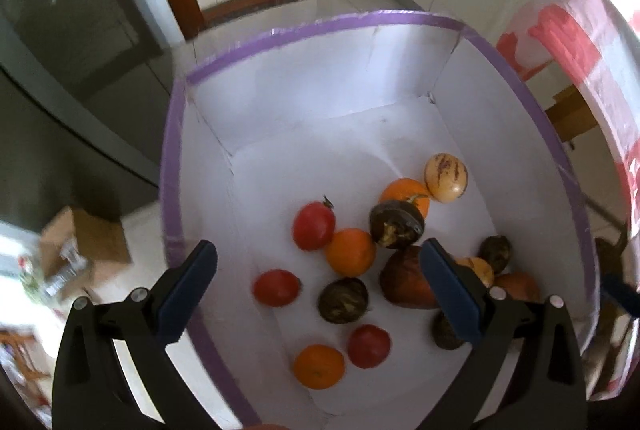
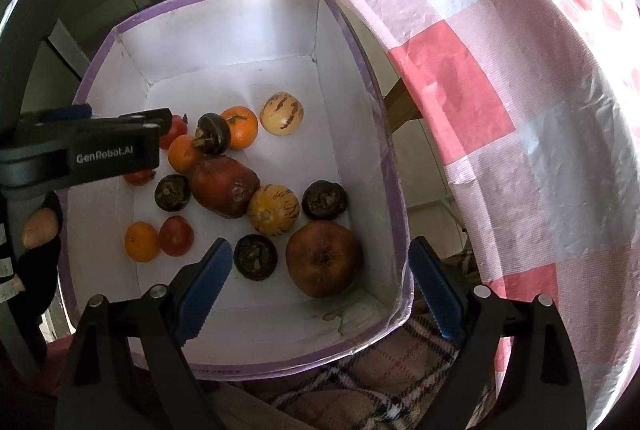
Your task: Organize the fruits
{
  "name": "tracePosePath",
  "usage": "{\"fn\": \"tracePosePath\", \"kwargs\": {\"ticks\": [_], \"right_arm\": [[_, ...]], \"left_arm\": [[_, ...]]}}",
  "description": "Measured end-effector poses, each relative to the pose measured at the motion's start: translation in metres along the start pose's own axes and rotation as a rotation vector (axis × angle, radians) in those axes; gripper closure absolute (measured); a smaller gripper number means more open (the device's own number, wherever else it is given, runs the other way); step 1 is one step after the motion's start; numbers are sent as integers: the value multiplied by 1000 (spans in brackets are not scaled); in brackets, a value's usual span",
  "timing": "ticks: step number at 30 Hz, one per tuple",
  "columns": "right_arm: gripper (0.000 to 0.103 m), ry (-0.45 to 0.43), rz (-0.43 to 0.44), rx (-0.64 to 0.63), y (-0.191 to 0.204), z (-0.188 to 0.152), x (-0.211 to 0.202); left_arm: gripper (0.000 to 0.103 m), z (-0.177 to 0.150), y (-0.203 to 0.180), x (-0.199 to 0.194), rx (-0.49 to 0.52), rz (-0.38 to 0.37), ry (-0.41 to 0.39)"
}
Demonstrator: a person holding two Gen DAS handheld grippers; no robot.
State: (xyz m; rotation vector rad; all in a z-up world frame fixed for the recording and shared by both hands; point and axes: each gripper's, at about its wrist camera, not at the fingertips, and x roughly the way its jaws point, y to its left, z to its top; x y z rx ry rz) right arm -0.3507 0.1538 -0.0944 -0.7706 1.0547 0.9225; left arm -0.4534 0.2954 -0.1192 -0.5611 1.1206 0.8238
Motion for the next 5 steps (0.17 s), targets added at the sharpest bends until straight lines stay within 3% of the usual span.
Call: {"fn": "tracePosePath", "kwargs": {"ticks": [5], "right_arm": [[16,-16,6,-11,1,0,-7]], "left_arm": [[2,4,-4,-10,27,37,-29]]}}
